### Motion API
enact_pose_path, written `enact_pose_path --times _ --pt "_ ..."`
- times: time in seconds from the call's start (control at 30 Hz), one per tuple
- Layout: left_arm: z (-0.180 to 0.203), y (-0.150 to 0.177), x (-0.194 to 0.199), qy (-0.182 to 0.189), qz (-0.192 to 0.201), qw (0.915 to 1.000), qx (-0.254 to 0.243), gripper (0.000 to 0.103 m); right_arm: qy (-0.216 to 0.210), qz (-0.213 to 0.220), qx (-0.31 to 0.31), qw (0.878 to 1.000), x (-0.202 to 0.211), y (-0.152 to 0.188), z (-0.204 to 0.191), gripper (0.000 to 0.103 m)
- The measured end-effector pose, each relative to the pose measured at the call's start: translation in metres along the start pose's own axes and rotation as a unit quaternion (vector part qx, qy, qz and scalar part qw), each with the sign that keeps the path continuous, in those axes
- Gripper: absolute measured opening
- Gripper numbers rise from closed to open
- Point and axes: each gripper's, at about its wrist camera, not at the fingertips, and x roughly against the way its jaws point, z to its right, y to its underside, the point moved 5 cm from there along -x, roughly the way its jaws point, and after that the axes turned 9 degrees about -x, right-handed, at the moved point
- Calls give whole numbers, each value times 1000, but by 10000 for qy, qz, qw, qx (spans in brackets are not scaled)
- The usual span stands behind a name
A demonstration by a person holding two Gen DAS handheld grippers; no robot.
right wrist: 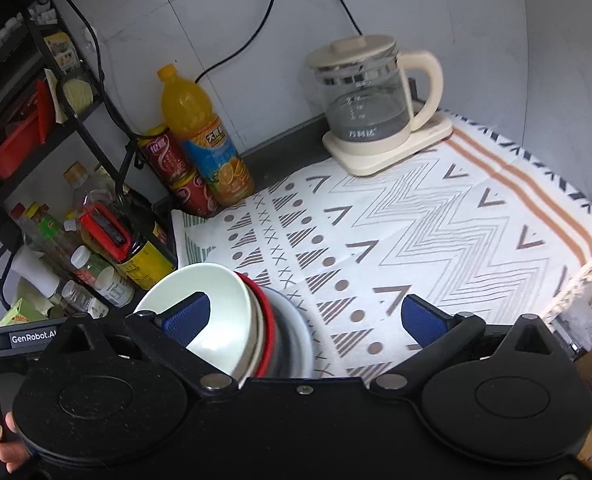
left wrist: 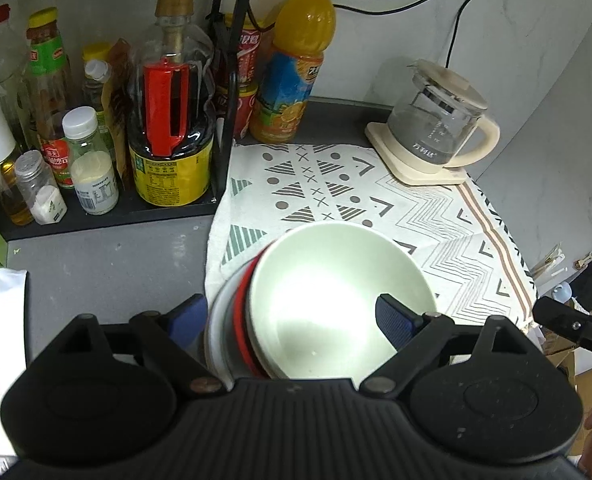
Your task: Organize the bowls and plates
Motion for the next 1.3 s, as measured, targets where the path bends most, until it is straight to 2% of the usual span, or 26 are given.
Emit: enact_pose_path --times 0.1,0.3,0.77,0.93,1.1,1.3 --pt "10 8 10 -84 22 10000 37 91 33 130 14 9999 17 0 9 103" --pt "30 29 38 -244 136 9996 30 103 -9 300 48 9995 53 9 32 103" --pt "66 80 98 -605 434 9972 0 103 -117 569 327 9978 107 46 58 103" --pt "70 100 114 -549 411 9976 60 103 -281 493 462 9973 122 60 60 103" --pt "73 116 128 -646 430 9970 21 103 -447 386 597 9965 135 75 58 103" --pt "74 134 141 -686 513 9963 -32 103 -478 348 659 9961 145 91 58 103"
